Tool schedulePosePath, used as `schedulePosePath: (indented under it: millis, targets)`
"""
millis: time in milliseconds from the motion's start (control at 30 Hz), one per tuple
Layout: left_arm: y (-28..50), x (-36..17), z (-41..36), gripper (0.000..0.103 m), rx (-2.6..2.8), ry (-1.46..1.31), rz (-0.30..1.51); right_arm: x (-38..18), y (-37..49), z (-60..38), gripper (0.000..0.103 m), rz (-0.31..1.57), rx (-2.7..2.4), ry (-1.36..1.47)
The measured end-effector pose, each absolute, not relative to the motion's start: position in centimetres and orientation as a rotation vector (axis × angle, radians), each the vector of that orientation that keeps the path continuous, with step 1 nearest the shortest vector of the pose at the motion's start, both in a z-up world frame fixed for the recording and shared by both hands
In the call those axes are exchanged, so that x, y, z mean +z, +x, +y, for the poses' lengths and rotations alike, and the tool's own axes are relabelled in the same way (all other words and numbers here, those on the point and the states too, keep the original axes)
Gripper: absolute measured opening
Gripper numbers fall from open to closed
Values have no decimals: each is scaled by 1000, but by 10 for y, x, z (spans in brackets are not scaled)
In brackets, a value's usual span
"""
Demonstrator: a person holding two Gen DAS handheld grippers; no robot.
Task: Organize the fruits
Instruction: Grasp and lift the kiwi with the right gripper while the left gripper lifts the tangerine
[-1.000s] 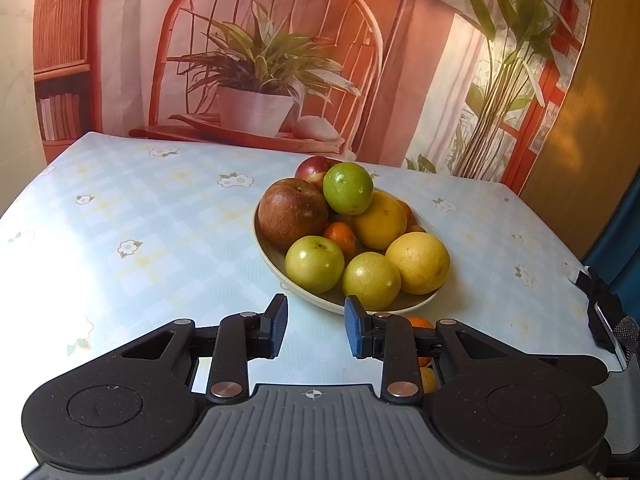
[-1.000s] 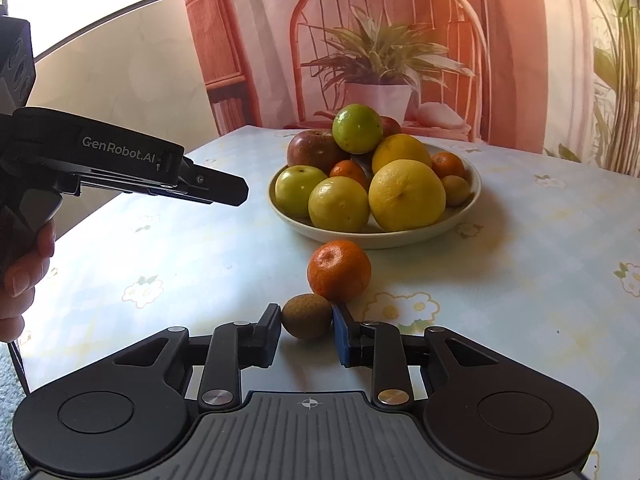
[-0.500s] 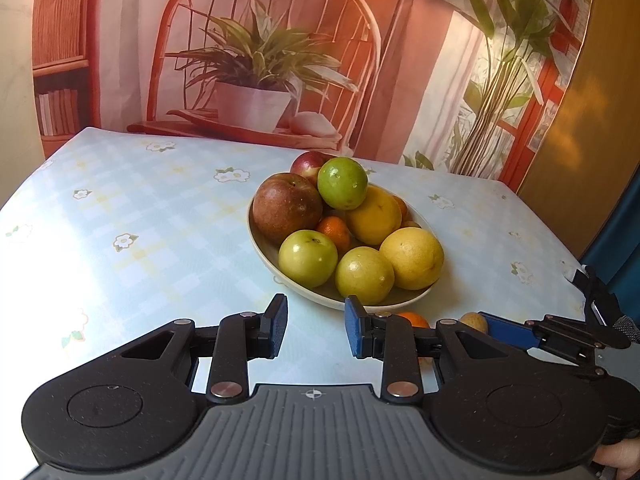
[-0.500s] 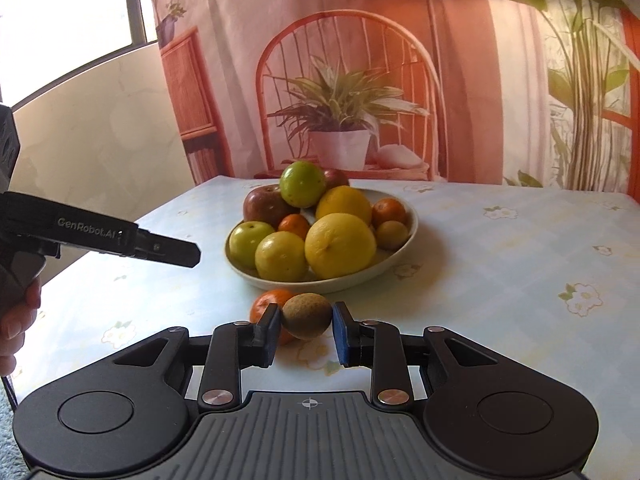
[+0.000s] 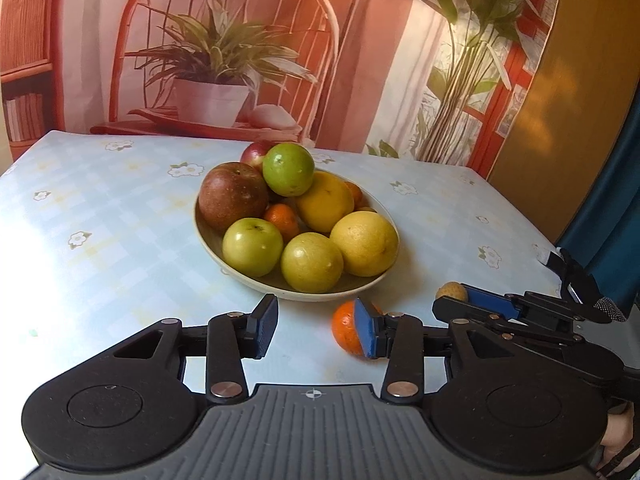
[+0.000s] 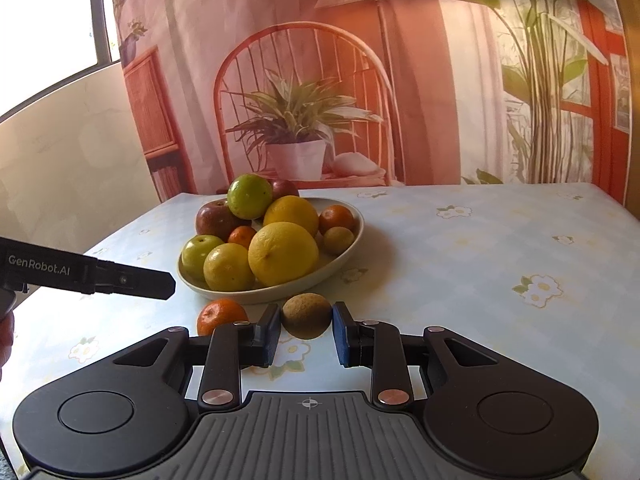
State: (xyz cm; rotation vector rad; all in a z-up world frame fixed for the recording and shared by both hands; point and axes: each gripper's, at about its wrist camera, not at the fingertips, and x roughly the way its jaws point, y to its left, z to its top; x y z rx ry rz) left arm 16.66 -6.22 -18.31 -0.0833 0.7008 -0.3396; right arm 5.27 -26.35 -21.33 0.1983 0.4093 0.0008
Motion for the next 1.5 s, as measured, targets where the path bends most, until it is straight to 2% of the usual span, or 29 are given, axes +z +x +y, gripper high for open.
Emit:
schedulePosePath:
  millis: [667, 800, 1067, 1333, 1500]
  targets:
    - [185, -213, -102, 48, -417, -18, 758, -217, 52, -270, 25, 397, 20, 236]
    - [188, -214, -101, 38, -445, -49, 768, -217, 52, -271, 25, 396, 20, 239]
    - [182, -214, -101, 37, -438, -48, 742, -217, 53, -270, 25, 398, 21, 237]
    - [164, -184, -77, 37, -407, -64, 642, -211, 51, -266, 25, 403, 28, 232]
    - [161, -152, -62, 37, -384, -31, 563, -186, 48, -265, 25, 371, 33, 220]
